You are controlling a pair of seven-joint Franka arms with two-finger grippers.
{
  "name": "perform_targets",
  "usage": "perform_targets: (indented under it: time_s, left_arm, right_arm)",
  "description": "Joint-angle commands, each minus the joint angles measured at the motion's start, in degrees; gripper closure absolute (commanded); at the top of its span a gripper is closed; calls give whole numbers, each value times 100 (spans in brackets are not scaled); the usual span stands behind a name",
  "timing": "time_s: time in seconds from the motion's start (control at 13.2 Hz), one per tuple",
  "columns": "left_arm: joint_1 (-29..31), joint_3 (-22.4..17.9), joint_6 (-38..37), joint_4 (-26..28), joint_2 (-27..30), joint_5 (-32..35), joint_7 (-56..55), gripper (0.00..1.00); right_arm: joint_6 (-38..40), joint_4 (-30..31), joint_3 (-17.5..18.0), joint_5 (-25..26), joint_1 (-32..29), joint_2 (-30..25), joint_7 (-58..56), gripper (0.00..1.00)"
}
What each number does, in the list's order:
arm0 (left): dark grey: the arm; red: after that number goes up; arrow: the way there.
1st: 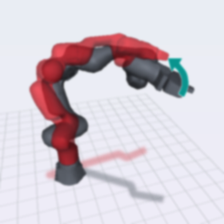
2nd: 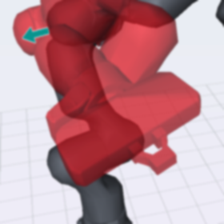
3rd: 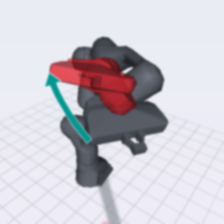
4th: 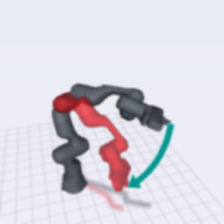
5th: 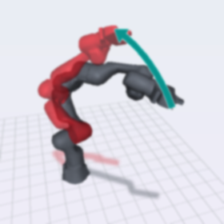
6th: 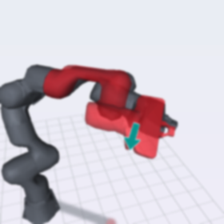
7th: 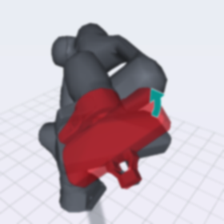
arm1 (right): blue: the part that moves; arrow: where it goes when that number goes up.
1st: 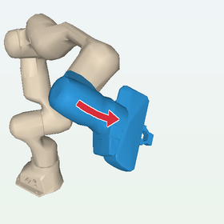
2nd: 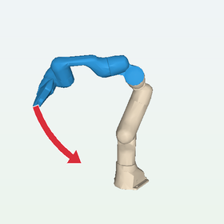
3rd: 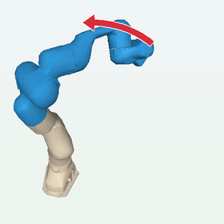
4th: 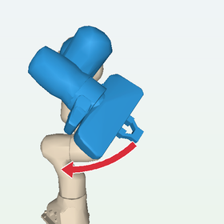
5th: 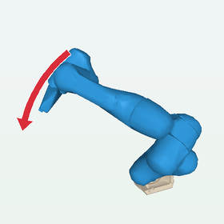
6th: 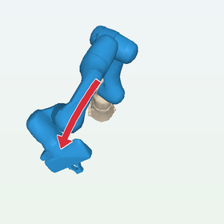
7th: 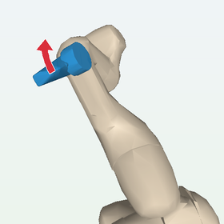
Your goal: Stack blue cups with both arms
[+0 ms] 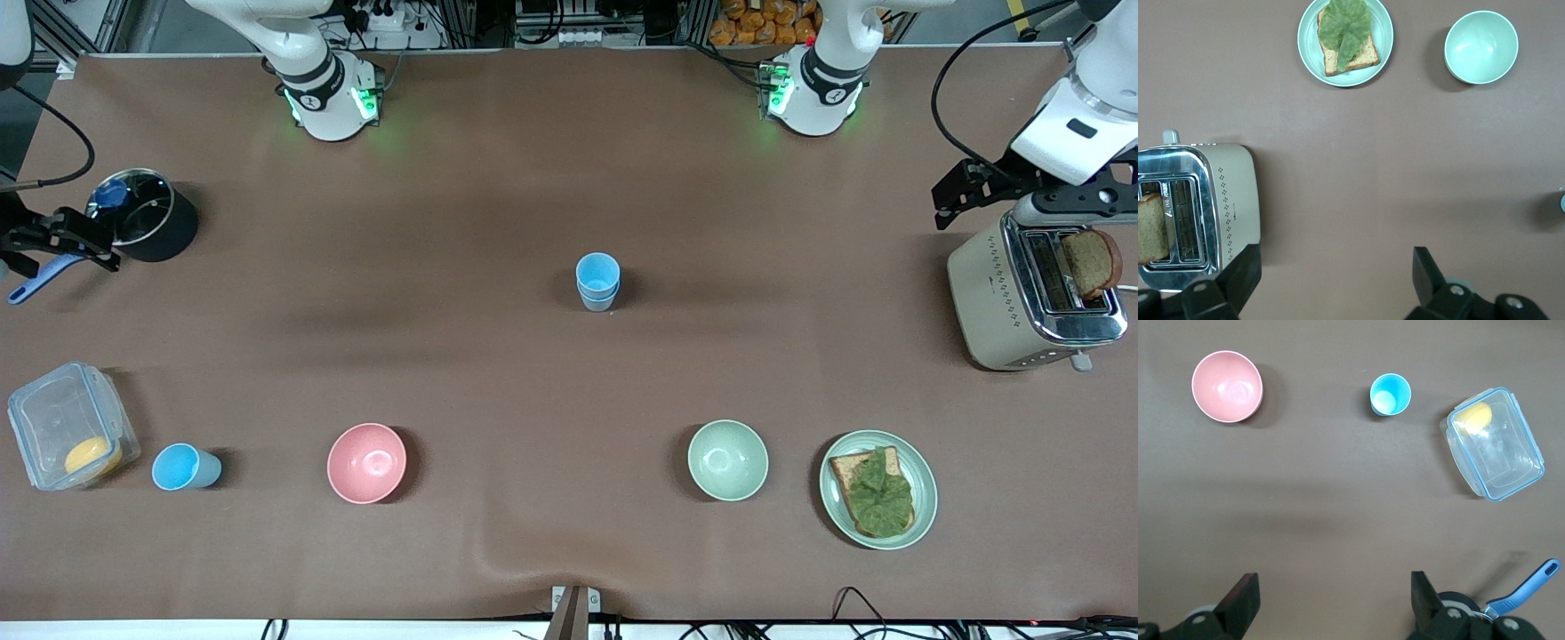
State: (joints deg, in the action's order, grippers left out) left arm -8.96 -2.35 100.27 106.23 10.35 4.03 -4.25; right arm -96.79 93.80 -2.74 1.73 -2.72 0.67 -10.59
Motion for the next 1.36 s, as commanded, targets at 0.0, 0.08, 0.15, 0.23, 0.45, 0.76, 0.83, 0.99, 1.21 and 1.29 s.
perform_targets:
  time_s: [0.0,0.08,0.15,0.23,0.45,0.76,0.83,0.99,1.21,1.29]
  left_arm:
    - [-36,-12,-183,-182,-6,-200,82,0]
    - [-27,6,-183,-173,-6,-244,73,0]
    - [-27,23,-183,-173,-24,-288,64,0]
    - [-10,24,-183,-182,-41,-402,64,0]
    - [-45,41,-183,-234,-50,-456,20,0]
    - [-28,41,-183,-287,-94,-456,3,0]
    - [-10,41,-183,-279,-103,-456,-41,0]
    - [-36,41,-183,-296,-94,-412,-181,0]
    - [-45,50,-253,-331,-94,-394,-366,0]
    - [-36,41,-262,-349,-94,-394,-375,0]
  right_arm:
    - [29,-20,89,38,-115,3,-23,0]
    - [29,-20,89,38,-115,3,-23,0]
    - [29,-20,89,38,-115,3,-23,0]
    - [29,-20,89,38,-115,3,-23,0]
    - [29,-20,89,38,-115,3,-23,0]
    - [29,-20,89,38,-115,3,-23,0]
    - [29,-20,89,38,-115,3,-23,0]
    - [29,-20,89,38,-115,3,-23,0]
    - [29,-20,89,30,-115,3,-23,0]
    - [29,-20,89,-5,-115,3,-23,0]
